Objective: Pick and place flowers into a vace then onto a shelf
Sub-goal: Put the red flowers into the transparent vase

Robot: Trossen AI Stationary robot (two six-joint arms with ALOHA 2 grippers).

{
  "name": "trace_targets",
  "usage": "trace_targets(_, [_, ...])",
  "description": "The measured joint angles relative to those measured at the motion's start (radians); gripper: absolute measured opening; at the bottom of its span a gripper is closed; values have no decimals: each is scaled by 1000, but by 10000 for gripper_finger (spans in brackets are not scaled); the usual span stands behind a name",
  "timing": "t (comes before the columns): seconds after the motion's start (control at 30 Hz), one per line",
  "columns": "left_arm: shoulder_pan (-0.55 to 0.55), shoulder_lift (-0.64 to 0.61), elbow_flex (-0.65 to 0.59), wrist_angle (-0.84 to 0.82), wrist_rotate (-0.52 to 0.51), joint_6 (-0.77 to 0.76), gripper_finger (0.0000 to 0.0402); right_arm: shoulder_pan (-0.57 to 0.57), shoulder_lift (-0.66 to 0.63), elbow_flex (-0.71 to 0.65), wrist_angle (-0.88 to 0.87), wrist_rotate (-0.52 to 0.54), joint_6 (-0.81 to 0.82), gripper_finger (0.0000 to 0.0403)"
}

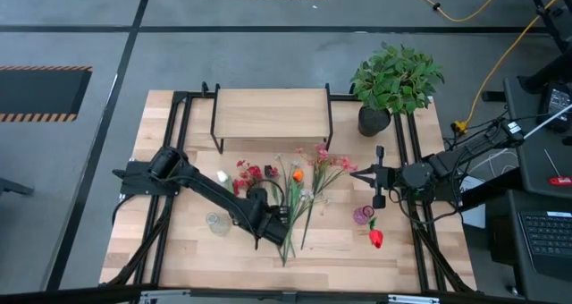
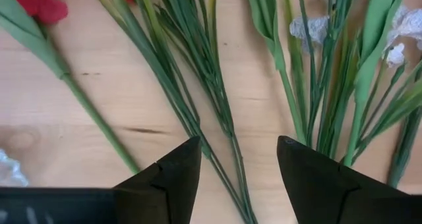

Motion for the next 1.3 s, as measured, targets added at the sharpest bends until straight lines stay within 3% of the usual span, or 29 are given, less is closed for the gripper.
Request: trace_targets(1.3, [2, 87, 0, 17, 51, -95, 192, 0, 0, 0, -28, -1, 8, 8])
